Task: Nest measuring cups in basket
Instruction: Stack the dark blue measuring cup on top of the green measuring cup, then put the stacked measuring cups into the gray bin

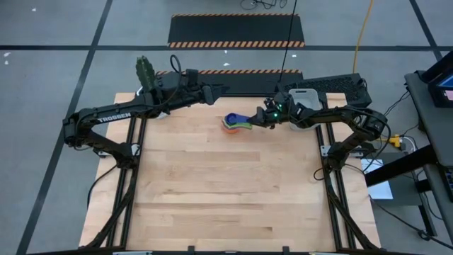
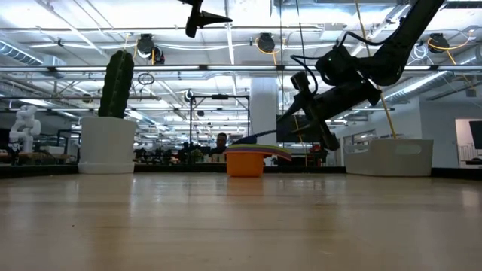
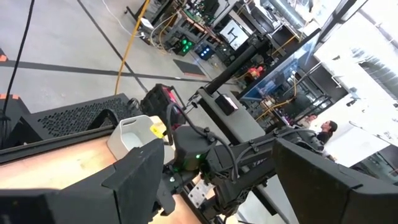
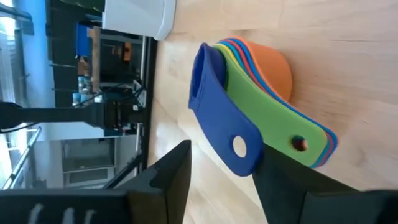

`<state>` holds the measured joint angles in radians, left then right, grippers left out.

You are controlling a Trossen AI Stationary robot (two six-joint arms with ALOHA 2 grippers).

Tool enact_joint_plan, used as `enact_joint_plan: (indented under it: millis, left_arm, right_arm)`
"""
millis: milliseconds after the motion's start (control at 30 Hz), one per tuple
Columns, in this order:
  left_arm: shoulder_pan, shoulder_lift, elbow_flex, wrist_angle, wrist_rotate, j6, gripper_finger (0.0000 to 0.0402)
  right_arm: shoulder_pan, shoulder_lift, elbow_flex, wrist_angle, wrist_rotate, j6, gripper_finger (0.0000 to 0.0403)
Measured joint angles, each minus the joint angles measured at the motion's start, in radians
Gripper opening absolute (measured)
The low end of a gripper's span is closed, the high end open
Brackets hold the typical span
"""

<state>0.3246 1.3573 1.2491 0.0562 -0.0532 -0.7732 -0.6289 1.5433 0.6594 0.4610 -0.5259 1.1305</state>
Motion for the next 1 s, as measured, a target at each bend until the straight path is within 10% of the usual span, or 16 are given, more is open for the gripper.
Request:
enact_joint_plan:
  millis: [1000]
  left_arm:
    - [-0.026,0.000,0.000,0.027,-0.193,-0.061,0.0298]
  right_arm:
    - [-0.109,-0.057,-0.002,-0.225,-0.183,-0.304,0.0201]
